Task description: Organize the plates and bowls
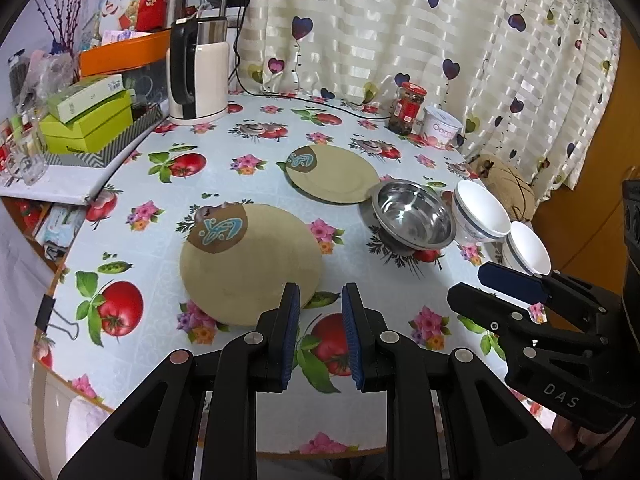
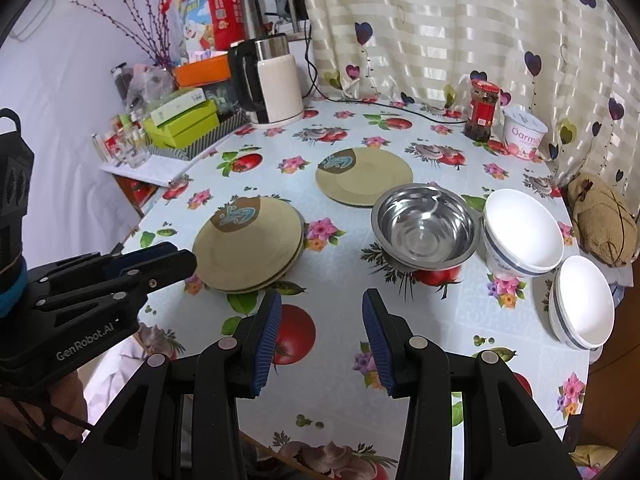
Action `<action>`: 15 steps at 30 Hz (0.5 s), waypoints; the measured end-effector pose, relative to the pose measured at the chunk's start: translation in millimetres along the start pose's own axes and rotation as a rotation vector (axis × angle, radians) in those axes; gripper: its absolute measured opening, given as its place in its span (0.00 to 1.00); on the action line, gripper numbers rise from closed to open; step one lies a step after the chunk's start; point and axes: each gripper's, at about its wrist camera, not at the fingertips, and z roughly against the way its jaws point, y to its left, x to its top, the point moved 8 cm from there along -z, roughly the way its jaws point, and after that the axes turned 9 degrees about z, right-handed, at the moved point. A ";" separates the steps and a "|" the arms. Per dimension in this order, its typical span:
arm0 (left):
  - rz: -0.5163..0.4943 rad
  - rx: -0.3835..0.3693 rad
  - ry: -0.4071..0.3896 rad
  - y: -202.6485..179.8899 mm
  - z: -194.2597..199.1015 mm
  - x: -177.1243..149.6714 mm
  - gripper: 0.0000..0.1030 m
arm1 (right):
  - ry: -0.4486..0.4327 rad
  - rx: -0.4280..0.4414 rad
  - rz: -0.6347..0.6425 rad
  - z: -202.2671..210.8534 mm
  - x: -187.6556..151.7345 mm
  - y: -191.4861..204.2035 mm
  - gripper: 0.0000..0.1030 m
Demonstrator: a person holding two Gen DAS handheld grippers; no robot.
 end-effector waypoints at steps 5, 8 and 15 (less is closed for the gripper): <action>0.011 -0.030 0.010 1.9 -13.2 15.4 0.22 | 0.008 0.008 0.008 -8.9 10.6 -2.6 0.41; 0.009 -0.043 0.011 2.3 -21.8 25.7 0.22 | 0.009 0.007 0.013 -15.7 21.5 -8.6 0.41; 0.028 -0.083 0.031 3.5 -44.3 53.6 0.32 | 0.016 0.012 0.004 -38.3 49.0 -28.0 0.44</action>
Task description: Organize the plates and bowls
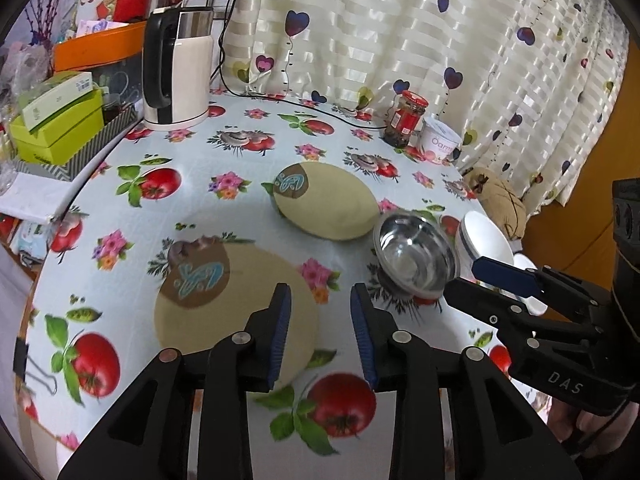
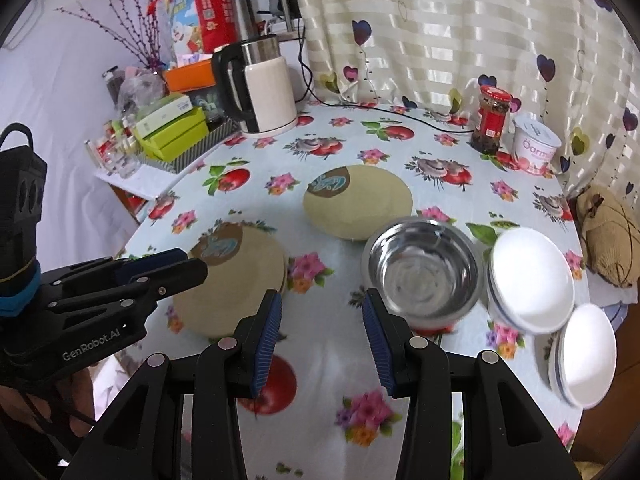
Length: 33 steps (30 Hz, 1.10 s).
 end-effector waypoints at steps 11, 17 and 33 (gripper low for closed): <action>0.039 -0.037 0.033 8.1 -32.5 33.5 0.33 | 0.015 -0.018 0.011 -31.5 33.1 -25.0 0.50; 0.062 -0.045 0.055 10.7 -52.7 50.5 0.33 | 0.036 -0.034 0.022 -48.7 46.7 -40.8 0.50; 0.114 -0.004 0.161 21.0 -122.7 74.7 0.33 | 0.117 -0.010 0.020 -104.1 66.1 -85.5 0.50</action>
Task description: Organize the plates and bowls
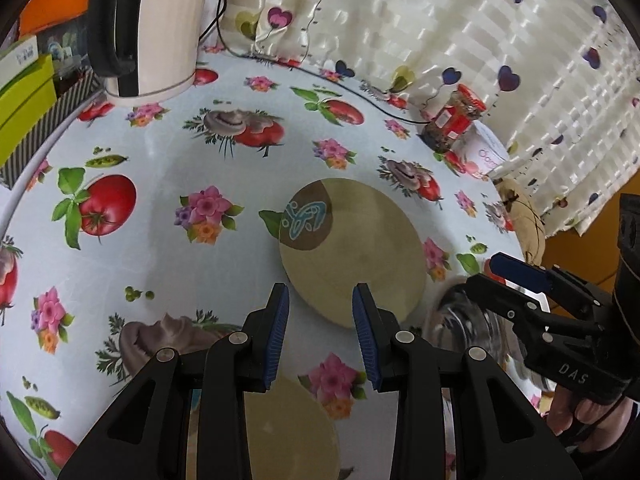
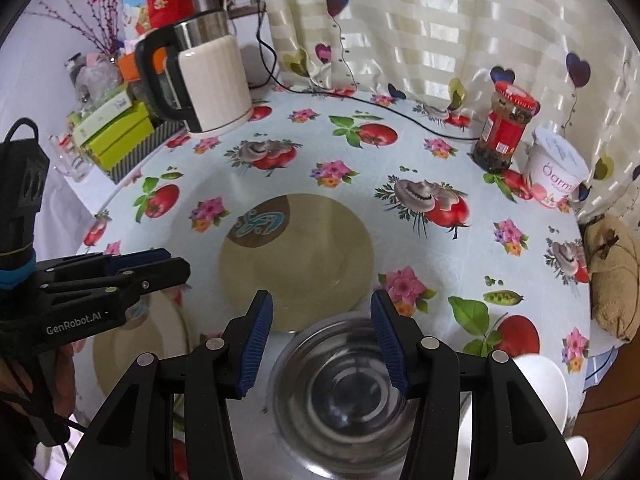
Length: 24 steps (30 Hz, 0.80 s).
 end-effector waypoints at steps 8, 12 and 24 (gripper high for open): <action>0.048 0.022 0.039 10.2 -24.0 8.0 0.33 | 0.072 0.046 -0.062 -29.7 5.7 -27.5 0.48; 0.058 0.029 0.049 12.4 -32.7 11.3 0.33 | 0.105 0.061 -0.069 -42.5 9.8 -33.6 0.41; 0.104 0.056 0.114 21.5 -58.4 7.1 0.33 | 0.267 0.115 -0.090 -94.3 8.4 -39.1 0.31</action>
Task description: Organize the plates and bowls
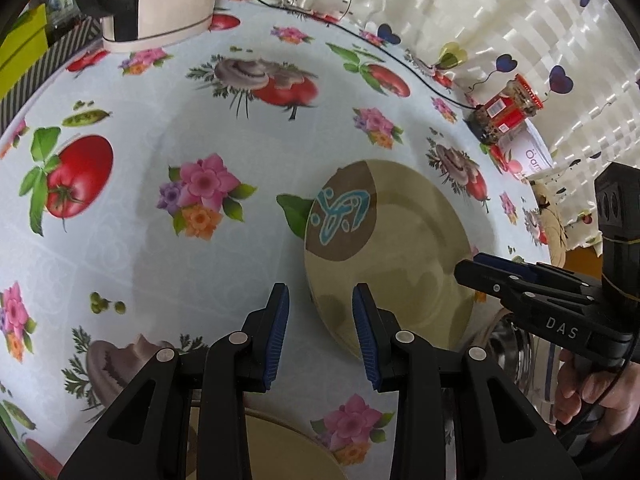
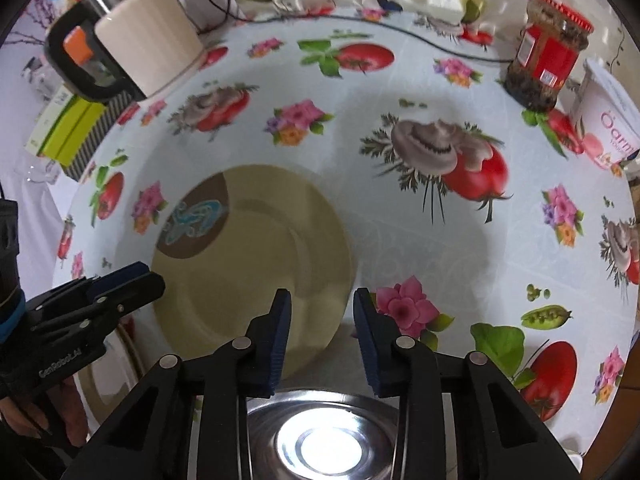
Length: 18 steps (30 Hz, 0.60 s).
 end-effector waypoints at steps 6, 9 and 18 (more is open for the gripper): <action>-0.002 0.007 0.001 -2.0 -3.9 -1.4 0.33 | 0.040 0.021 -0.009 -11.7 -2.6 1.6 0.29; -0.014 0.003 -0.002 -6.8 -6.1 -0.9 0.33 | 0.043 0.028 -0.017 -13.3 -2.2 0.7 0.29; -0.003 0.004 -0.036 -0.8 1.7 1.6 0.33 | 0.029 0.037 -0.027 -14.8 0.1 2.0 0.28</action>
